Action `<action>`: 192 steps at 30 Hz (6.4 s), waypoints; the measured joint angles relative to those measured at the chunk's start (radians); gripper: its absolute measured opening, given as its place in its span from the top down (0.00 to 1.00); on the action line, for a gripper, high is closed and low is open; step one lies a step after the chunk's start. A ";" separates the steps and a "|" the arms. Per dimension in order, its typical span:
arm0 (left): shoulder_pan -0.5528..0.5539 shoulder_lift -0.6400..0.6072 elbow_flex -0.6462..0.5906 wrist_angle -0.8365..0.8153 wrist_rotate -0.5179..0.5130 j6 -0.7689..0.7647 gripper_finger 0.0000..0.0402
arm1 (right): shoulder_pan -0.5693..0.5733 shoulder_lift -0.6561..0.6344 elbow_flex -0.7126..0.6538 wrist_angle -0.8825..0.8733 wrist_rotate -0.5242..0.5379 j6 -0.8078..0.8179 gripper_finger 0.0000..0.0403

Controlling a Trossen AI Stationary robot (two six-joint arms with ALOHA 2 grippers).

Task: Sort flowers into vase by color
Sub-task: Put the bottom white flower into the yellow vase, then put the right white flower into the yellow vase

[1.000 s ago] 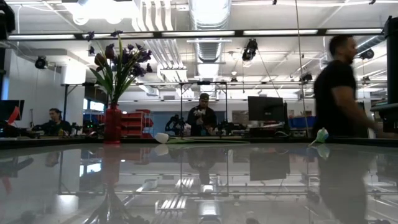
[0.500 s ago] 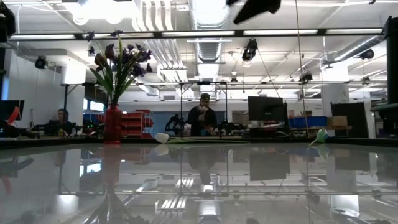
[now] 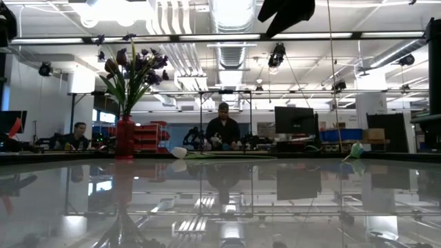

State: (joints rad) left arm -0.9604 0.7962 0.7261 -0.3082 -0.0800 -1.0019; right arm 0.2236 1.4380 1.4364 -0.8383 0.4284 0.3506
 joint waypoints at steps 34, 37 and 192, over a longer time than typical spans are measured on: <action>0.112 0.281 0.164 -0.522 -1.363 -0.006 0.62 | -0.928 0.005 -0.696 0.299 0.069 0.523 0.20; 0.139 0.347 0.164 -0.517 -1.393 -0.023 0.62 | -0.971 0.005 -0.748 0.468 0.117 0.548 0.20; 0.139 0.044 0.320 -0.341 -0.001 0.580 1.00 | -0.006 0.134 -0.082 0.843 -0.139 -0.246 0.40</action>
State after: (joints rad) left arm -0.8212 0.8400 1.0458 -0.6494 -0.0806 -0.4223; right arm 0.2180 1.5719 1.3544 0.0044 0.2893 0.1049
